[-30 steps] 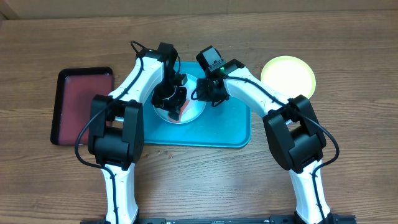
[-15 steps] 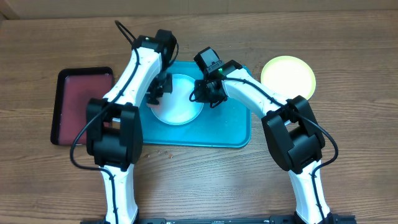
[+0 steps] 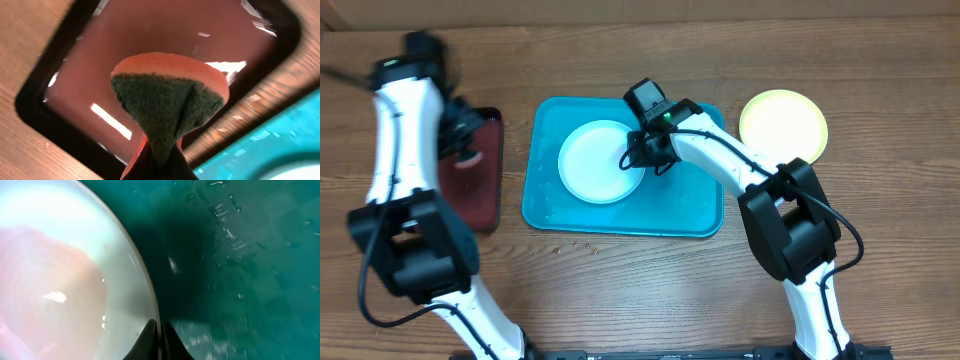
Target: Clean dirty plates on tray and stack at the side
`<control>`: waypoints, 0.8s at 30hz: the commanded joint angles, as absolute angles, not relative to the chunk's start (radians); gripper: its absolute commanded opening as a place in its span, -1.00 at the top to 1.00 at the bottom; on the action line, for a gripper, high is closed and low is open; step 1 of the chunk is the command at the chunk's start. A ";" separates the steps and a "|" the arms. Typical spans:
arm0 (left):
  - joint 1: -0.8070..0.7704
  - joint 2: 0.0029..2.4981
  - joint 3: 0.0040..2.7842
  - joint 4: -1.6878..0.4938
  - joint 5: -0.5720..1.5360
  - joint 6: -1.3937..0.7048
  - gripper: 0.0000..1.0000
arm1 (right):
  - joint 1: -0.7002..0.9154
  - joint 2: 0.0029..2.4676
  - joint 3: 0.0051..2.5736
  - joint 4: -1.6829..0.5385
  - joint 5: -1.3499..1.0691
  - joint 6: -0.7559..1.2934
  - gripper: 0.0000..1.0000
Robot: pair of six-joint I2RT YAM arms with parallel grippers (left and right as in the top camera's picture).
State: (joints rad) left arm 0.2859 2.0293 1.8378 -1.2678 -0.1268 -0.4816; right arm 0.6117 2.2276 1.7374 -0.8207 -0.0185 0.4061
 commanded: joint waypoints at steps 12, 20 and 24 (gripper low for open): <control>0.472 2.024 1.673 -1.150 0.026 -0.509 0.92 | 0.815 1.962 1.789 -0.794 0.797 0.036 0.93; 0.468 2.024 1.654 -1.121 0.028 -0.509 0.91 | 0.929 1.959 1.789 -0.667 1.205 -0.387 0.93; 0.468 2.024 1.654 -1.121 0.031 -0.509 0.92 | 0.971 1.959 1.789 -0.540 1.335 -0.621 0.92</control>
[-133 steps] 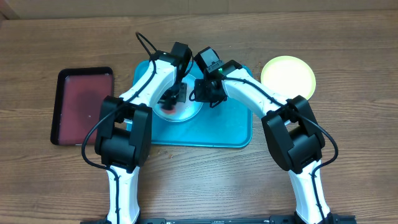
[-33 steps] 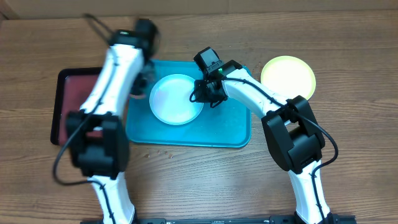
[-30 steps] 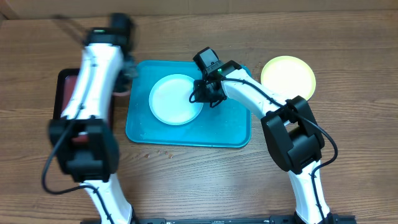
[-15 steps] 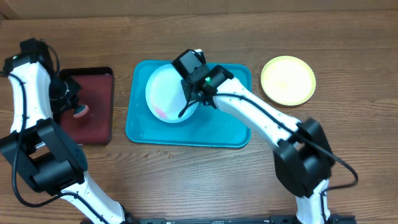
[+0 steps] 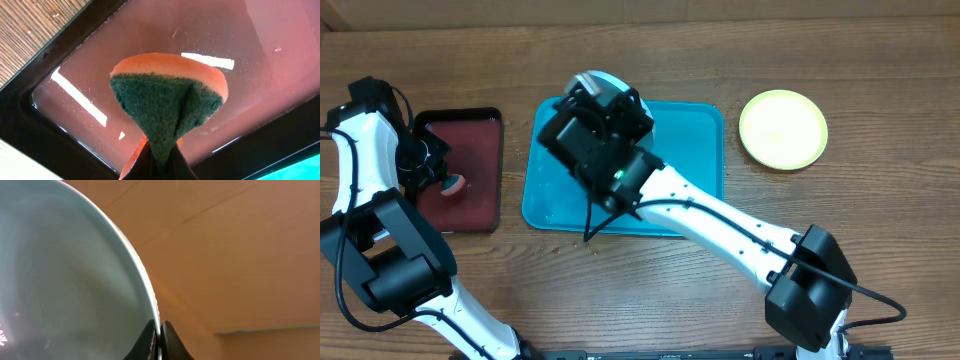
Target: Clean dirty plates on tray and stack at the side
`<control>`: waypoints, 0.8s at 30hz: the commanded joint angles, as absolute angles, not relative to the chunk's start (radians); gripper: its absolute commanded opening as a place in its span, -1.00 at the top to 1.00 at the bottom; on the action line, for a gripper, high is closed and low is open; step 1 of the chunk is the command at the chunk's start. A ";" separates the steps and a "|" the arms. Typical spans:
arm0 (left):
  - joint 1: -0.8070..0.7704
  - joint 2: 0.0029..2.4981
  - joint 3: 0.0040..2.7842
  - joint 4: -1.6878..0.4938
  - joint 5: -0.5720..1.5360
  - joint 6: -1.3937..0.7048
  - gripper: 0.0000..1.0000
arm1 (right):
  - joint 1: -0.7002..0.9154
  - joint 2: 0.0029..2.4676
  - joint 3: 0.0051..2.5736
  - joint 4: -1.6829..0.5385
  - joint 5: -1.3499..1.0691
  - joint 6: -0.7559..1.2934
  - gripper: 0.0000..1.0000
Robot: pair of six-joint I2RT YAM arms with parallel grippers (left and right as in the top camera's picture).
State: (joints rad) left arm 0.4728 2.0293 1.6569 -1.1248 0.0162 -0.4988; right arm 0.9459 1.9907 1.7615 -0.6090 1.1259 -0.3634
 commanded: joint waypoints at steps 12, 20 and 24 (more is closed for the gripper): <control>0.468 2.024 1.654 -1.121 0.050 -0.509 0.91 | 0.984 1.959 1.782 -0.416 1.395 -0.236 0.92; 0.468 2.024 1.654 -1.121 0.053 -0.509 0.92 | 0.816 1.949 1.787 -0.841 0.631 0.109 0.93; 0.468 2.024 1.654 -1.121 0.053 -0.509 0.92 | 0.637 1.900 1.801 -0.902 0.338 0.212 0.93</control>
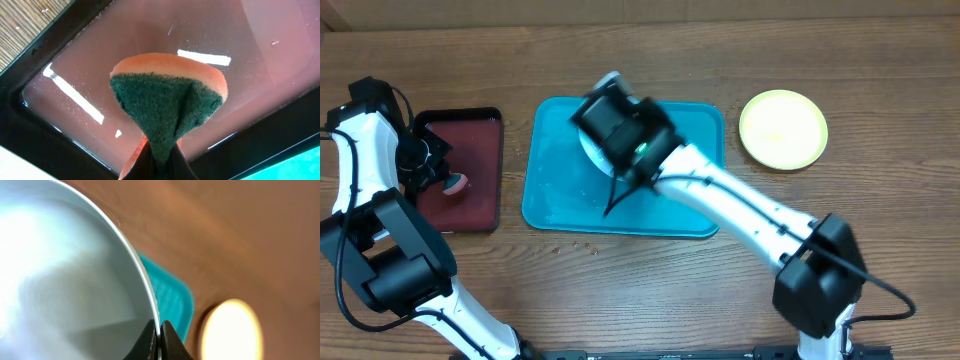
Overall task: Clean dirty plates on tray and stack at the side
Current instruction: 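Lift the light-blue plate and carry it right with the right gripper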
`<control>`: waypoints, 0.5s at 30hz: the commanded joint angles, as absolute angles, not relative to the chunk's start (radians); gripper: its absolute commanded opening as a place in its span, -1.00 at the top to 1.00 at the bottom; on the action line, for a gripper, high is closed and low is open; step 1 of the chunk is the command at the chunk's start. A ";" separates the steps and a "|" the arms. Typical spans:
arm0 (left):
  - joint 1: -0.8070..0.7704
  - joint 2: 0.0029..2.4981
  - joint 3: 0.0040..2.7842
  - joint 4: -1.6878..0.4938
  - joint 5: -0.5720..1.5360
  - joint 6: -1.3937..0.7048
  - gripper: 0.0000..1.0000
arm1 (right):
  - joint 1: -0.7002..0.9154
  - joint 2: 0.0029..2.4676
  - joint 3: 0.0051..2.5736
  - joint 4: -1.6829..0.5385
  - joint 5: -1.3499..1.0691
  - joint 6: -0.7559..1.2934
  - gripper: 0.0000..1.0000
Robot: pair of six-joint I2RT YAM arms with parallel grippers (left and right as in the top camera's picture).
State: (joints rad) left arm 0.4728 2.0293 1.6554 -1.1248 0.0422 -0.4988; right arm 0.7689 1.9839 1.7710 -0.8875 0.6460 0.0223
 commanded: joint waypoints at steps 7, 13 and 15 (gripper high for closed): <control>0.464 2.024 1.654 -1.121 0.053 -0.509 0.92 | 0.193 1.881 1.790 -1.020 -0.249 0.214 0.93; 0.464 2.024 1.654 -1.117 0.053 -0.509 0.91 | -0.105 1.912 1.740 -1.136 -0.236 0.213 0.93; 0.464 2.024 1.654 -1.117 0.053 -0.509 0.91 | -0.170 1.924 1.711 -1.132 -0.234 0.214 0.93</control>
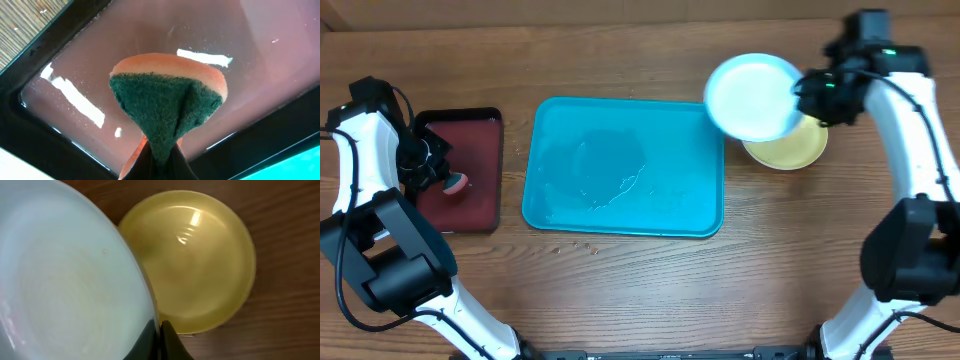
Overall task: Clean dirty plates on tray and stack at the side
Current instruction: 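Lift the light-blue plate and carry it right with the right gripper, then lower the light-blue plate onto the yellow plate stack and release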
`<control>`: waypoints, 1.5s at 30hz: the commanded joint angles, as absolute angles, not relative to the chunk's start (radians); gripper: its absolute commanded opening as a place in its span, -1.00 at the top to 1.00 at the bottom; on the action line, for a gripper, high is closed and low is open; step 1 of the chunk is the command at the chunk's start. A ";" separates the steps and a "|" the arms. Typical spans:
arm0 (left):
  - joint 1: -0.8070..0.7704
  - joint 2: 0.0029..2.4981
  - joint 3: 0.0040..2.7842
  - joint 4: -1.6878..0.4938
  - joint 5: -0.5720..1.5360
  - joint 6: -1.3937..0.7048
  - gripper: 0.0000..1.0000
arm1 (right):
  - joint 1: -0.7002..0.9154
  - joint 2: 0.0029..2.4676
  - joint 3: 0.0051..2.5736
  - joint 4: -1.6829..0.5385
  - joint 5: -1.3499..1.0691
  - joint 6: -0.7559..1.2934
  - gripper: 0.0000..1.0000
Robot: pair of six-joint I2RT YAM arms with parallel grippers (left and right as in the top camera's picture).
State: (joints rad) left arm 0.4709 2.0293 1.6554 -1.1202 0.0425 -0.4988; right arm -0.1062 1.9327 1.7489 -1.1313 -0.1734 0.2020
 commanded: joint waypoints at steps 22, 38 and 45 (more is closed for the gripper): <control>0.463 2.024 1.654 -1.117 0.053 -0.509 0.91 | -0.281 1.949 1.397 -0.764 -0.189 0.315 0.70; 0.461 2.024 1.625 -1.018 0.052 -0.501 0.91 | -0.077 1.891 1.396 -0.763 -0.376 0.293 -0.56; 0.448 2.027 1.516 -0.864 0.115 -0.494 0.92 | 0.093 1.748 1.396 -0.748 -0.346 0.311 -0.89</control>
State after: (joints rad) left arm 0.4686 2.0293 1.5814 -0.9108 0.0532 -0.4984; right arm 0.0296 1.8587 1.3979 -0.7586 -0.3618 0.2935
